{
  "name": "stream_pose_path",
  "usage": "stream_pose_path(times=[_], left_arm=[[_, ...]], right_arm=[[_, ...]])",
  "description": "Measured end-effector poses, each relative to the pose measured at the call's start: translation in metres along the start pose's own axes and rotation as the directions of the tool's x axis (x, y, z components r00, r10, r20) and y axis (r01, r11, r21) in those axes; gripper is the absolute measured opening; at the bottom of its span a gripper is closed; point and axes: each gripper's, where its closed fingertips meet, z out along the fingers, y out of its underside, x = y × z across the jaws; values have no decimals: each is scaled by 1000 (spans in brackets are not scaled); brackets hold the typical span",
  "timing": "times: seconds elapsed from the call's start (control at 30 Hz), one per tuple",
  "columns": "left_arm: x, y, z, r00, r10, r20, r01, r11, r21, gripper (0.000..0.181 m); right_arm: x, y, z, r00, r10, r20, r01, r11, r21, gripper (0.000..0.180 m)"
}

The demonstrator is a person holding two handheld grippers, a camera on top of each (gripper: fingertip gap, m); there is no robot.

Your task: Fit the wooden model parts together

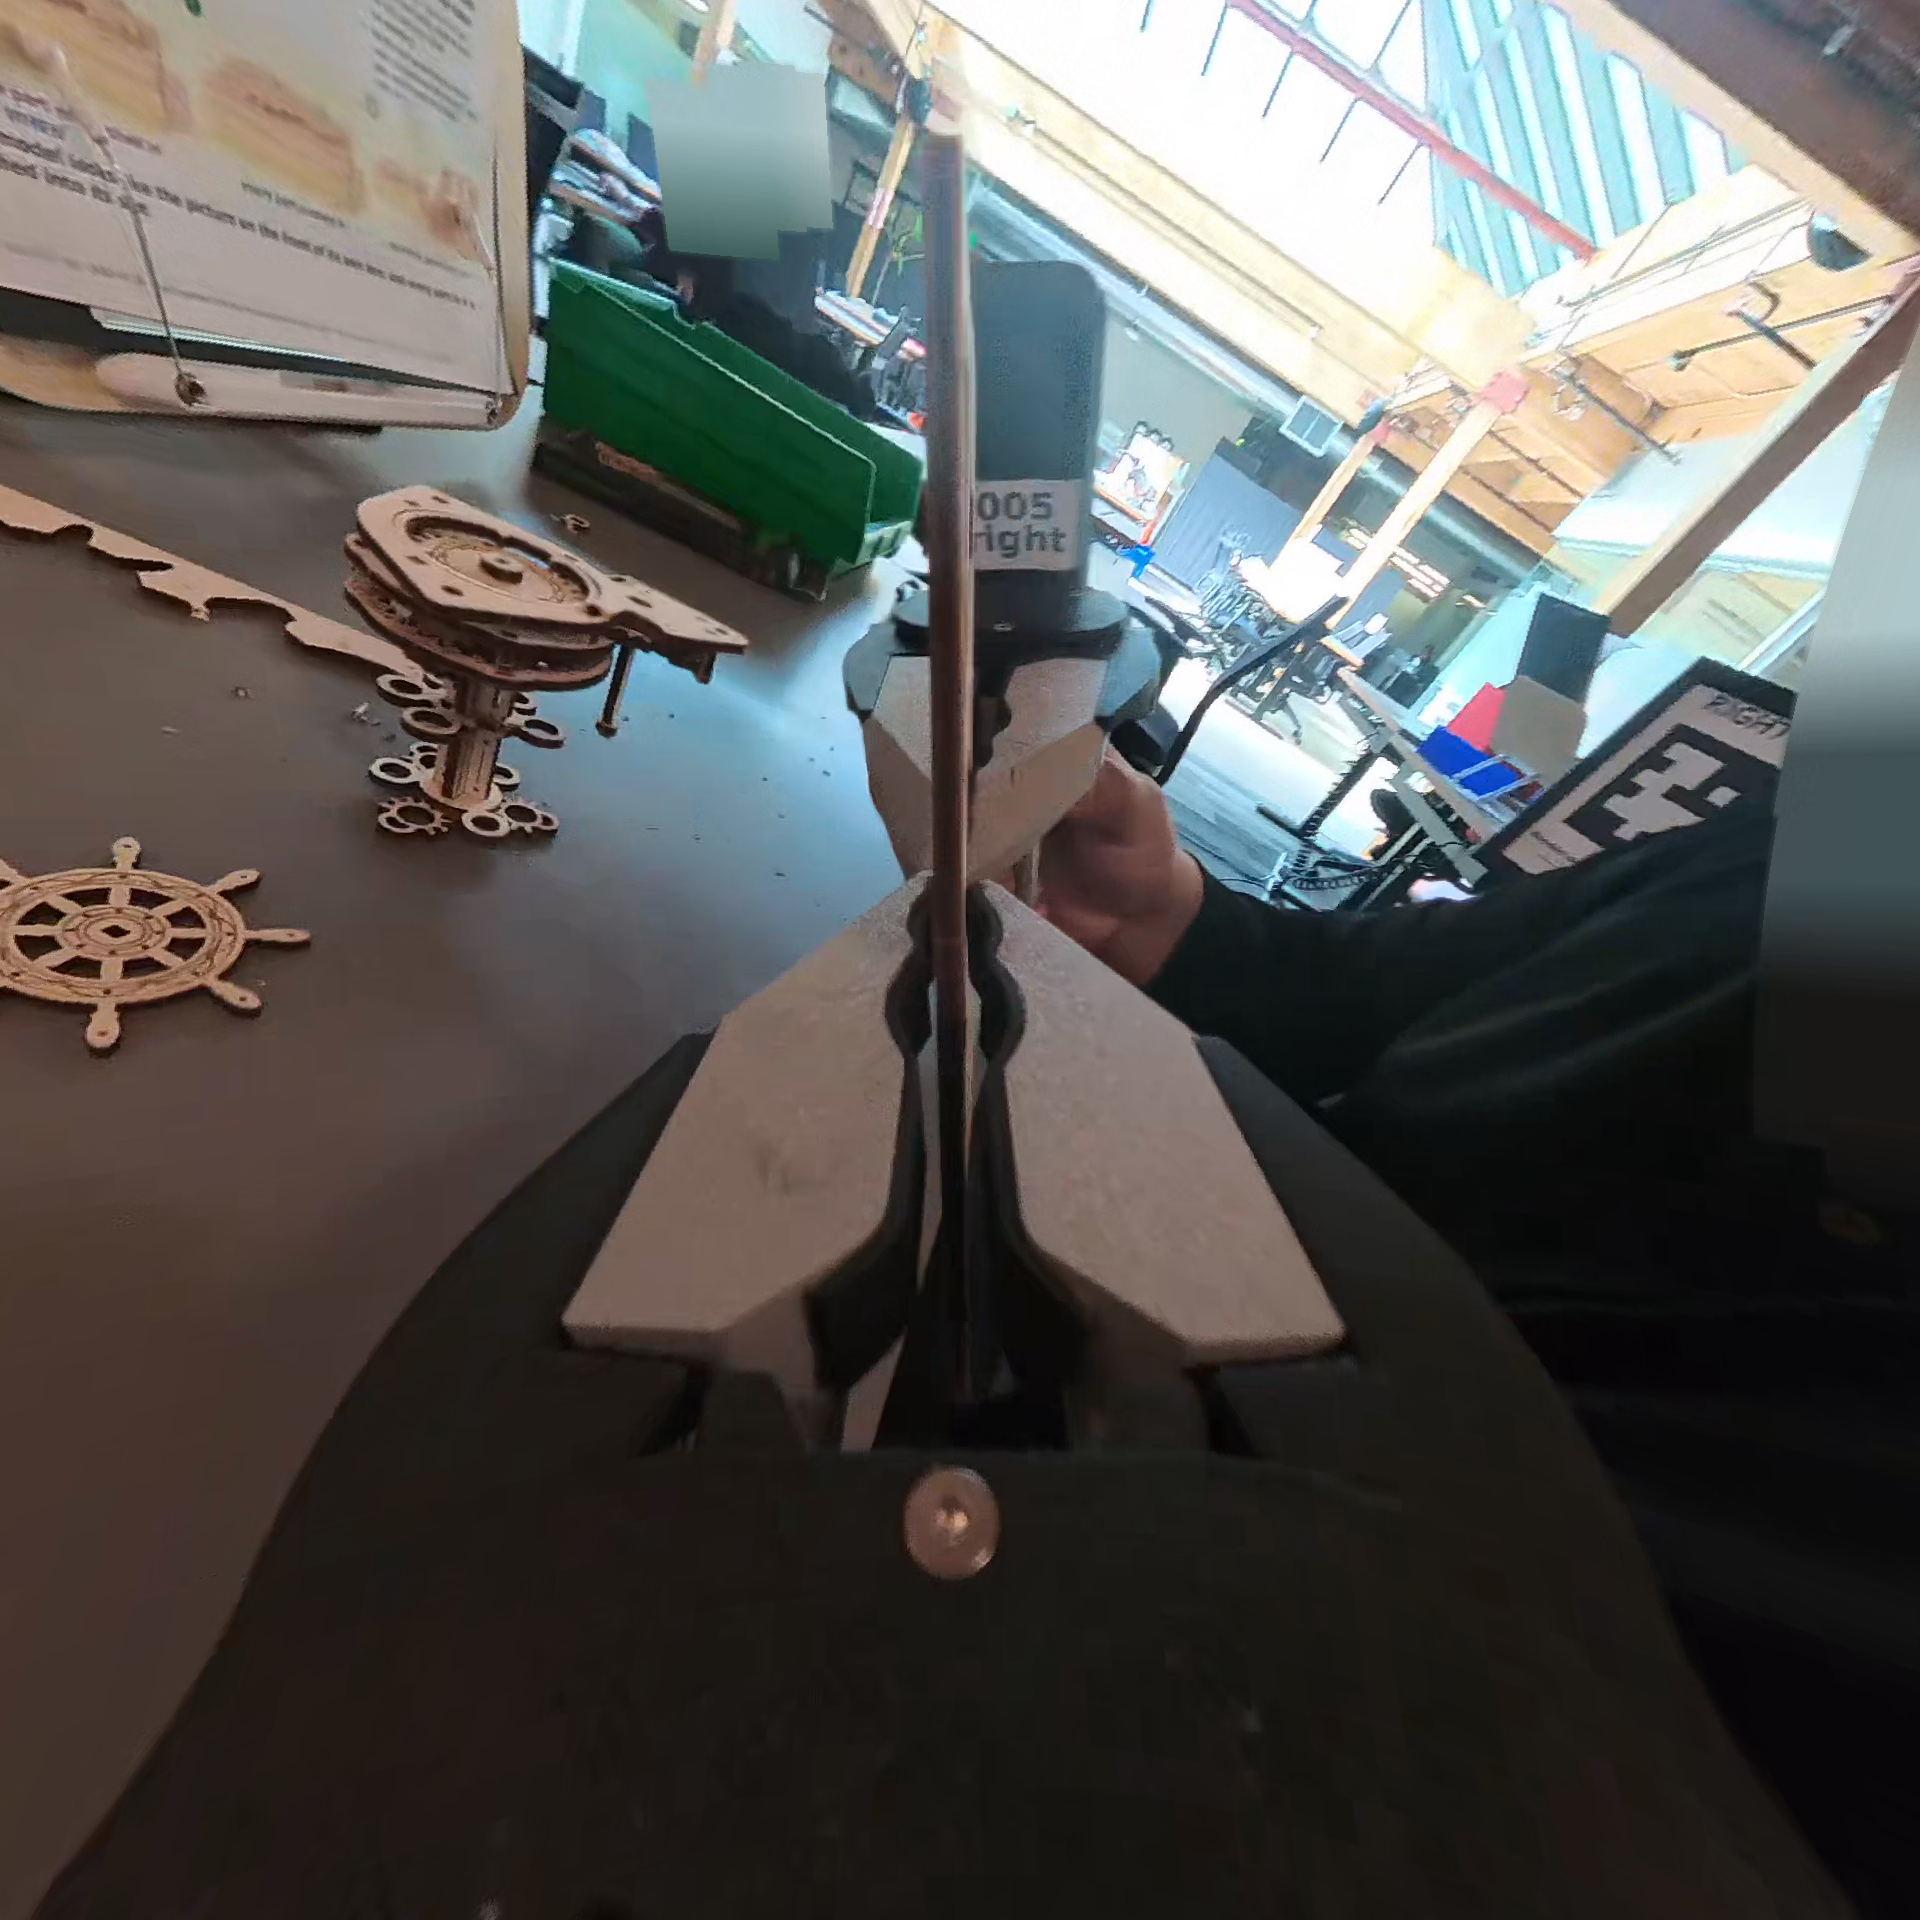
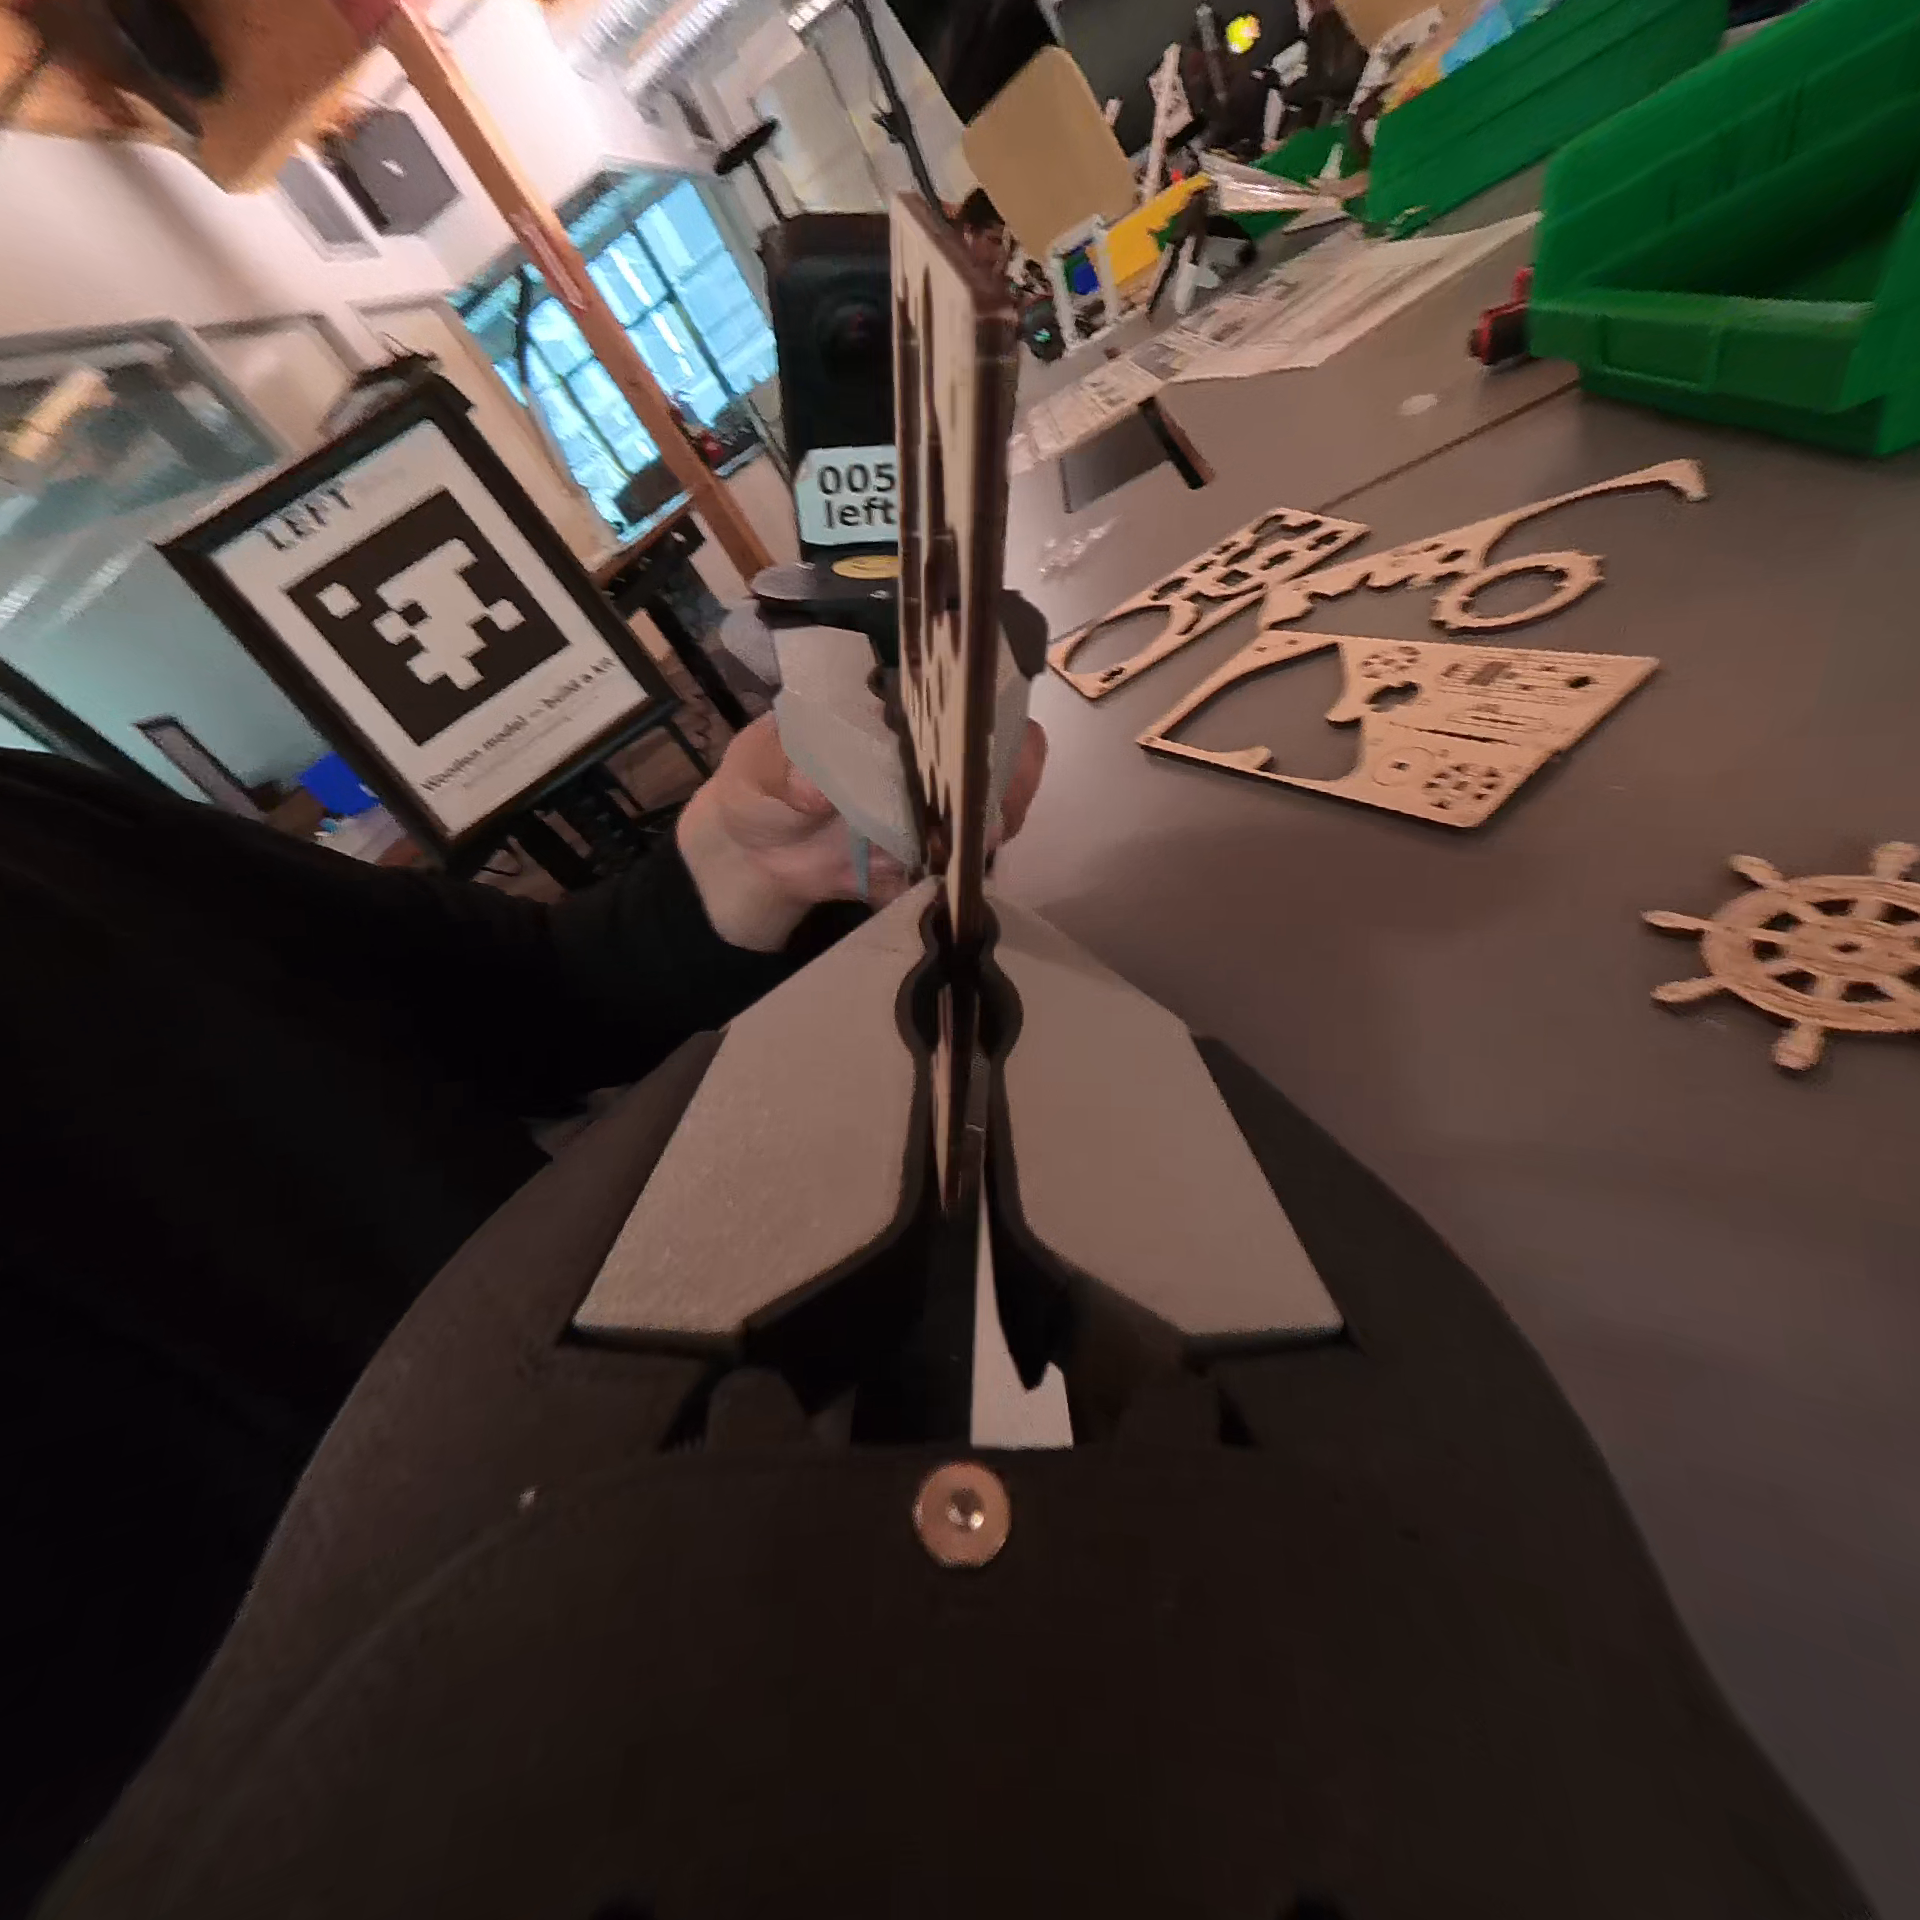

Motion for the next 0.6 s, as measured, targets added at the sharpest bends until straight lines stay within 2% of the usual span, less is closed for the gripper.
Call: stream_pose_path(times=[0.13, 0.27, 0.43, 0.6], left_arm=[[-7, -17, 9, 999, -22, 43, 19, 997, 71, 1], [-9, -24, 15, 998, -43, 55, 36, 992, 123, 1], [-3, -27, 28, 996, -93, 7, 90, 978, 190, 2], [8, -23, 47, 1000, -21, -16, 25, 965, 260, 2]], right_arm=[[9, -10, -26, 999, -19, -51, 20, 1000, 6, 11], [16, -7, -46, 997, -17, -77, 17, 1000, -5, 8], [7, 1, -52, 1000, -6, 10, 6, 1000, -29, 1], [2, 8, -71, 995, -74, 62, 79, 993, -86, 0]])
